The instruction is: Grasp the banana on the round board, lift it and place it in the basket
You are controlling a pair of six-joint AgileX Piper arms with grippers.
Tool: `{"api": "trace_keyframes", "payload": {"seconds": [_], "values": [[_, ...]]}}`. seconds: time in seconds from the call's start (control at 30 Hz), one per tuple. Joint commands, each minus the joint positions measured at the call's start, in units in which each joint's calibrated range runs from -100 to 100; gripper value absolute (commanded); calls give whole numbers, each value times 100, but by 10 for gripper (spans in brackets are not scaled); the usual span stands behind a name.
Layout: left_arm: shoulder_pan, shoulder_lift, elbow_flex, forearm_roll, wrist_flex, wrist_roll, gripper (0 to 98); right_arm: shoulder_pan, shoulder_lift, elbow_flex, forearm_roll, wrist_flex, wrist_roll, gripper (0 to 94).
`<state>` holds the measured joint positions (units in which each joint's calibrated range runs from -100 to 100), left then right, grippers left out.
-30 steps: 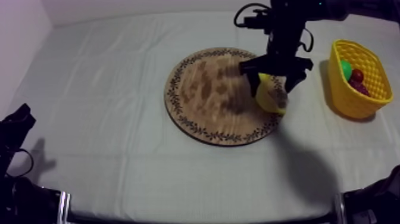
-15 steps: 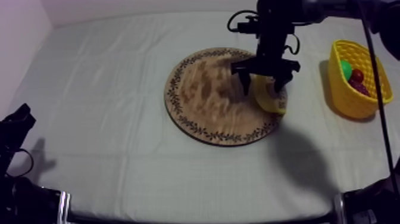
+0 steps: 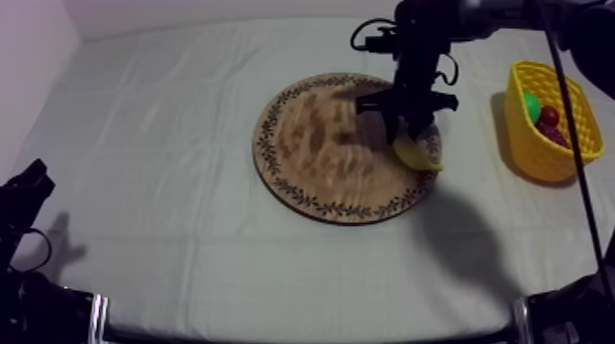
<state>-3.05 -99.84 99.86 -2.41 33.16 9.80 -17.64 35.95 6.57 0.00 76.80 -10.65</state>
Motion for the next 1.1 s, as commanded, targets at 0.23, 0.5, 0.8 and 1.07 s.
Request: {"api": "trace_keyframes", "payload": {"seconds": [0.23,0.5,0.8,1.07], "values": [[-2,2,3,-1,-1,-1,1,3,-135,214,60,-128,9,138],[-2,2,3,-1,-1,-1,1,-7,-929,323,73,155,154,142],[-2,2,3,-1,-1,-1,1,90,-2089,99,125,906,372,150],[-2,2,3,-1,-1,-1,1,327,-2797,-488,73,1634,607,157]]}}
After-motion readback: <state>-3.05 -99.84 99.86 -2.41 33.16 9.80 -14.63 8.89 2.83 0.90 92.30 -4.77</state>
